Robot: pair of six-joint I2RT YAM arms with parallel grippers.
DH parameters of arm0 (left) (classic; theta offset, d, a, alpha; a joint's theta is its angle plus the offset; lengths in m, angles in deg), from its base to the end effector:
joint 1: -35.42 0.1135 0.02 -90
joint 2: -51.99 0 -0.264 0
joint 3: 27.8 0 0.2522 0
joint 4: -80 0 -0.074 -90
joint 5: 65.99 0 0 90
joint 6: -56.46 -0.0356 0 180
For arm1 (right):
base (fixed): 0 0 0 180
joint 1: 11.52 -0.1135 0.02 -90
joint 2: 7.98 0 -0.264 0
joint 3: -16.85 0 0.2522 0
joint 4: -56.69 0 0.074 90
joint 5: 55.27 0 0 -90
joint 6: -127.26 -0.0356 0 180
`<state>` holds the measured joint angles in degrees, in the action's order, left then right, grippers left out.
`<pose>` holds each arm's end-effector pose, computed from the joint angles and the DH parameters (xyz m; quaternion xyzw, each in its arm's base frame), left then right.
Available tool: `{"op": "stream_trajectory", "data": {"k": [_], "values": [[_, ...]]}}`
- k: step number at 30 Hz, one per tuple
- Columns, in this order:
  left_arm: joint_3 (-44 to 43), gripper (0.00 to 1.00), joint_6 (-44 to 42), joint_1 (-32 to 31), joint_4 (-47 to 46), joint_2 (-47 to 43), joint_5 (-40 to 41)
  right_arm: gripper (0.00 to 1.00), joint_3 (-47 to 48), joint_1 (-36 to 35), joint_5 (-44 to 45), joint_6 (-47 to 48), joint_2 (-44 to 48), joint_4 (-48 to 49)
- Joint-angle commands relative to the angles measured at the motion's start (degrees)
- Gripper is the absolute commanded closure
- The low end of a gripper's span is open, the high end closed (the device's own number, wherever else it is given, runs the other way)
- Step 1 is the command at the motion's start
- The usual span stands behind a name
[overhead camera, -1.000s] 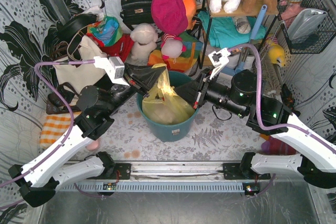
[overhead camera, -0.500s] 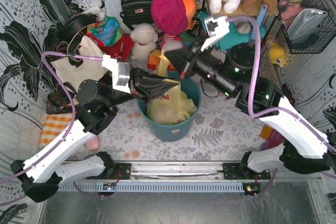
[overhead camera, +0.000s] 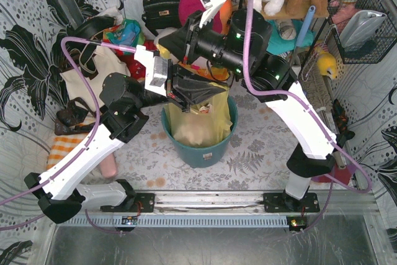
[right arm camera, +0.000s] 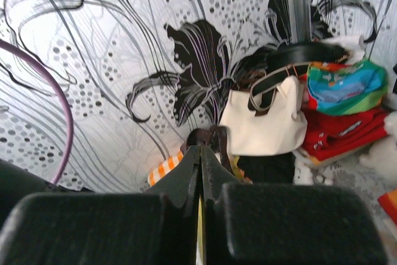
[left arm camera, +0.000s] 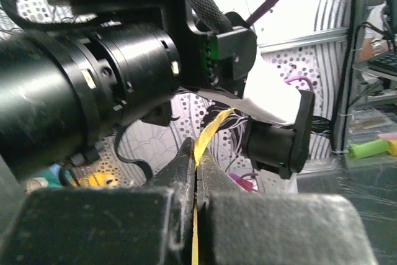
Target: Tie the trash bag
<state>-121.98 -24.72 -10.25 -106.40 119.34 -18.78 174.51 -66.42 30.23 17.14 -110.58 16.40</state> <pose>0.1414 -0.1794 0.5258 0.4444 0.3185 -0.5292 0.6489 0.1863 0.2699 0.6058 -0.2120 0.5727 0.5010 0.6133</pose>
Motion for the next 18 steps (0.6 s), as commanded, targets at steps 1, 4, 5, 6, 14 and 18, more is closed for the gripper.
{"op": "stream_trajectory", "data": {"k": [1,4,5,6,14,18], "values": [[1.36,1.00,-2.57,-0.12,-5.26,-1.01,7.47,1.00,-4.87,0.05,-1.37,-1.78,4.53,1.96],[3.89,1.00,-3.41,-0.13,-6.98,-2.22,10.88,1.00,-10.70,0.05,4.15,-0.58,9.09,2.24],[4.78,1.00,-3.63,-0.12,-7.25,-2.72,11.59,1.00,-13.15,0.03,6.17,-0.13,10.75,2.64],[5.76,1.00,-3.84,-0.12,-7.52,-3.24,12.56,1.00,-15.90,0.05,8.59,0.34,12.51,3.07],[13.83,1.00,-3.58,-0.12,-9.76,-8.48,18.73,1.00,-31.46,0.04,17.78,0.26,22.22,4.90],[15.84,1.00,-4.29,-0.12,-8.91,-10.23,21.60,1.00,-35.81,0.05,17.96,-1.15,24.65,4.92]]}}
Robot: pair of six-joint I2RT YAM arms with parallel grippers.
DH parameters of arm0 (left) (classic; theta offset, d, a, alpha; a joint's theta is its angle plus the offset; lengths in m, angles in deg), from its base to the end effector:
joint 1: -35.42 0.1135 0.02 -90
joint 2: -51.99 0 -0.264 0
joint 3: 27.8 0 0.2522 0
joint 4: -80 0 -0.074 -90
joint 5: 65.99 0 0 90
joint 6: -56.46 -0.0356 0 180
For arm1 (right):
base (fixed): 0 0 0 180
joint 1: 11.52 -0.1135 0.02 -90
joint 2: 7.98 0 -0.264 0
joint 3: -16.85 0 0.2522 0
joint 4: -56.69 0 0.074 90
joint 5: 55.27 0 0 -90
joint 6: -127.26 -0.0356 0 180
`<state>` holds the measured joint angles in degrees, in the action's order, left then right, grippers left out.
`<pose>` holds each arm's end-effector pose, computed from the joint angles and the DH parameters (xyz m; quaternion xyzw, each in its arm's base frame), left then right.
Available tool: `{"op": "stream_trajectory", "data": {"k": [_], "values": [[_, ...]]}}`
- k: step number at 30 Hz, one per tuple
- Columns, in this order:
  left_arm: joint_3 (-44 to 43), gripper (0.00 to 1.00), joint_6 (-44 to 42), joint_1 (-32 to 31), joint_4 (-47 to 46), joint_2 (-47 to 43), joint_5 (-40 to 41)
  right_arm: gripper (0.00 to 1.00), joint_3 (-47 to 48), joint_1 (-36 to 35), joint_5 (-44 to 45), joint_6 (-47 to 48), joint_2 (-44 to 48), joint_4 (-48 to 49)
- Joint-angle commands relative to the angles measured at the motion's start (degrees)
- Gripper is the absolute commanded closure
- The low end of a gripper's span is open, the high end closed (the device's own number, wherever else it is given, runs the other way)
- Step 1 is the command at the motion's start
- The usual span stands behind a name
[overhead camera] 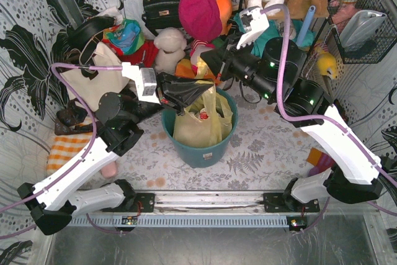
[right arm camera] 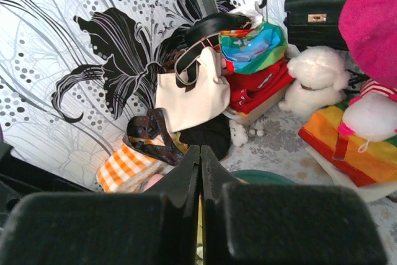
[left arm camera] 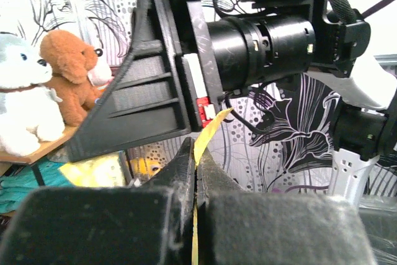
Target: Tie the trash bag
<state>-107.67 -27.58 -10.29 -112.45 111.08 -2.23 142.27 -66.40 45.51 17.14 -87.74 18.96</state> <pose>0.1345 -0.1604 0.4875 0.3452 0.3675 -0.4705 0.7241 0.1534 0.2066 0.5687 -0.1276 0.6449 0.4082 0.6333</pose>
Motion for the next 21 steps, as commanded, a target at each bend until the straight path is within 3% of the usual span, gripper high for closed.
{"op": "stream_trajectory", "data": {"k": [1,14,21], "values": [[2.01,1.00,-1.59,-0.08,-2.53,-2.39,6.04,1.00,-4.55,0.03,2.67,-1.58,2.46,2.36],[7.24,1.00,-3.91,0.01,1.05,-8.00,18.04,1.00,-19.12,-1.46,-2.99,-10.78,11.63,6.49],[8.72,1.00,-5.29,0.01,3.33,-9.98,22.36,1.00,-21.92,-4.41,-2.61,-11.92,13.96,6.84]]}}
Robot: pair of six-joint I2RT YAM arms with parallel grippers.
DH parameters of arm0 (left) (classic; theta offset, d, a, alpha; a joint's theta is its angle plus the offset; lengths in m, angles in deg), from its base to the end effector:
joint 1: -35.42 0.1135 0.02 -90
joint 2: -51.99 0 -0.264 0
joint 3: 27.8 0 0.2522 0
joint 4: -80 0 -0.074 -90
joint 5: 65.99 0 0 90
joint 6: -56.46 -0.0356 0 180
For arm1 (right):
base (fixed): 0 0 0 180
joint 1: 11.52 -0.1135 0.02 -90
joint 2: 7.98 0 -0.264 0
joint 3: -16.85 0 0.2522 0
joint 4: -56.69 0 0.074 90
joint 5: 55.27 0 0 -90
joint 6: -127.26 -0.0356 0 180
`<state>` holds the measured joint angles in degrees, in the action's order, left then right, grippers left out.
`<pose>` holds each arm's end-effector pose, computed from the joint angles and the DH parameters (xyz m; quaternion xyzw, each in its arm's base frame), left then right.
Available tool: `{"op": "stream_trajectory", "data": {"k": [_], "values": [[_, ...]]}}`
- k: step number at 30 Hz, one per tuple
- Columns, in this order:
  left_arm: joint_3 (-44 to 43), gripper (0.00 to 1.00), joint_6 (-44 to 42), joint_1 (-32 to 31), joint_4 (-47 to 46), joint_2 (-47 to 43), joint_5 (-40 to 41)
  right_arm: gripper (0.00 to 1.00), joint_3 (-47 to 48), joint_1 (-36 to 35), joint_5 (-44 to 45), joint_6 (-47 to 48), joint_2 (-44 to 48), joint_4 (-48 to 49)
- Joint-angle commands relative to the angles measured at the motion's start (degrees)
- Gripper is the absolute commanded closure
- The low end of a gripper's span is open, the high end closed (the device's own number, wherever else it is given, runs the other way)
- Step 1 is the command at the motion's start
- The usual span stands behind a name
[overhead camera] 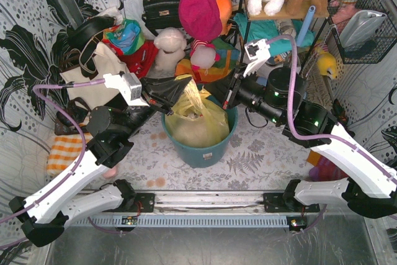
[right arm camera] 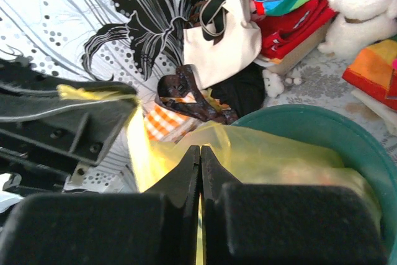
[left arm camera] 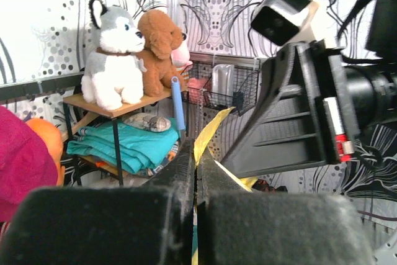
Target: Tie the trash bag
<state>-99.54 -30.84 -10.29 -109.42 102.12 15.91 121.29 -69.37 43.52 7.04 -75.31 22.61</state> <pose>0.1213 -0.1315 0.4653 0.2372 0.4343 -0.3877 0.7777 0.1261 0.1905 0.5150 -0.1098 0.6796 0.4649 0.5567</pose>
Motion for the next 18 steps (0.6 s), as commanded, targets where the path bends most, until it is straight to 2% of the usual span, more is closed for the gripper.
{"op": "stream_trajectory", "data": {"k": [1,10,18], "values": [[0.66,1.00,-2.20,0.01,0.76,-1.13,4.80,1.00,-1.22,-1.82,-0.90,-1.86,1.72,3.18],[0.70,1.00,-3.35,0.01,3.20,-1.79,8.69,1.00,-3.16,-6.17,-3.53,-4.37,1.92,4.80],[0.51,1.00,-3.14,0.08,3.24,-1.71,8.46,1.00,-5.86,-11.36,-0.04,-5.82,1.27,8.21]]}}
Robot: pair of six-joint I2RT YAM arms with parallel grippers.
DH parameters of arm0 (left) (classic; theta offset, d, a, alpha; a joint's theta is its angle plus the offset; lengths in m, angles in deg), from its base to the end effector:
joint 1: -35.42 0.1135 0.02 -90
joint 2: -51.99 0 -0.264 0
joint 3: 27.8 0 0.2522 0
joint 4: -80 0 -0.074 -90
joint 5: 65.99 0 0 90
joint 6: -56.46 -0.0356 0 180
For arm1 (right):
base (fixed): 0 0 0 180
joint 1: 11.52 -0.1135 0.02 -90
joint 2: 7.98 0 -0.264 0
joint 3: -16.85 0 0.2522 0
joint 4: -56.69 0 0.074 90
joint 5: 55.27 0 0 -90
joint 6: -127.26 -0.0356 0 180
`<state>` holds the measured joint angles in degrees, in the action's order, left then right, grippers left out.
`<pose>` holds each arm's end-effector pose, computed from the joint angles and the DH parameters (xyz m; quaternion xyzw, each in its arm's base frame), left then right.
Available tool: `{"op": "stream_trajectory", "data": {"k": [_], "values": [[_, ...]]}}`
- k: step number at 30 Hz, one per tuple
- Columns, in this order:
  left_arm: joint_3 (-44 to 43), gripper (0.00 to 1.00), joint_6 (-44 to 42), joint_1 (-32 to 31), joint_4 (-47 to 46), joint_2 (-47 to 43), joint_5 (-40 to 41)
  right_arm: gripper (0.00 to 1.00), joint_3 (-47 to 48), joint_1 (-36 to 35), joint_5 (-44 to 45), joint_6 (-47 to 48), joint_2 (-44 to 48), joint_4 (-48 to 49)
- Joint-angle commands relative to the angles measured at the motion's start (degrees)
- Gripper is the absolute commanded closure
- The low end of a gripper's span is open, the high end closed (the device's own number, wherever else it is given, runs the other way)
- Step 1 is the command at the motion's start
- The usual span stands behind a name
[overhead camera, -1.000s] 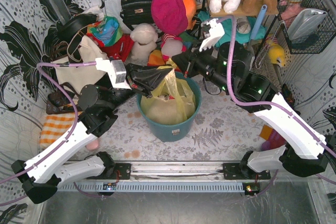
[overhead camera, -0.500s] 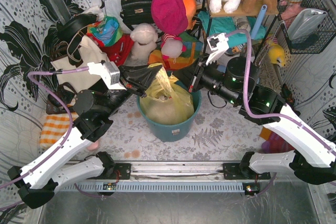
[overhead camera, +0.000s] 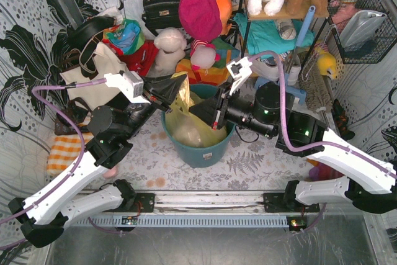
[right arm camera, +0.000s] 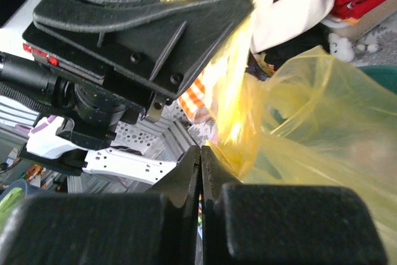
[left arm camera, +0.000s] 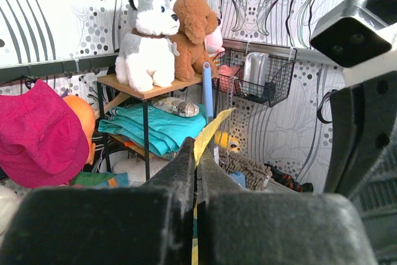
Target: Tie the trash bag
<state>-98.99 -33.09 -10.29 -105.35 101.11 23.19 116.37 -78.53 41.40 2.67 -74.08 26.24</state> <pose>0.1241 -0.1279 0.4583 0.2055 0.4770 -0.3384 0.7847 0.0947 0.2127 0.4994 -0.1514 0.6718 0.5357 0.4886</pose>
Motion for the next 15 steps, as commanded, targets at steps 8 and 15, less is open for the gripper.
{"op": "stream_trajectory", "data": {"k": [8,15], "values": [[-0.29,1.00,-0.43,0.08,-0.75,-0.65,0.40,1.00,-3.02,-9.69,15.74,1.58,-2.26,11.72],[-0.32,1.00,0.01,0.08,-1.01,-0.84,-0.46,1.00,-6.43,-12.79,30.52,6.95,-5.26,20.88]]}}
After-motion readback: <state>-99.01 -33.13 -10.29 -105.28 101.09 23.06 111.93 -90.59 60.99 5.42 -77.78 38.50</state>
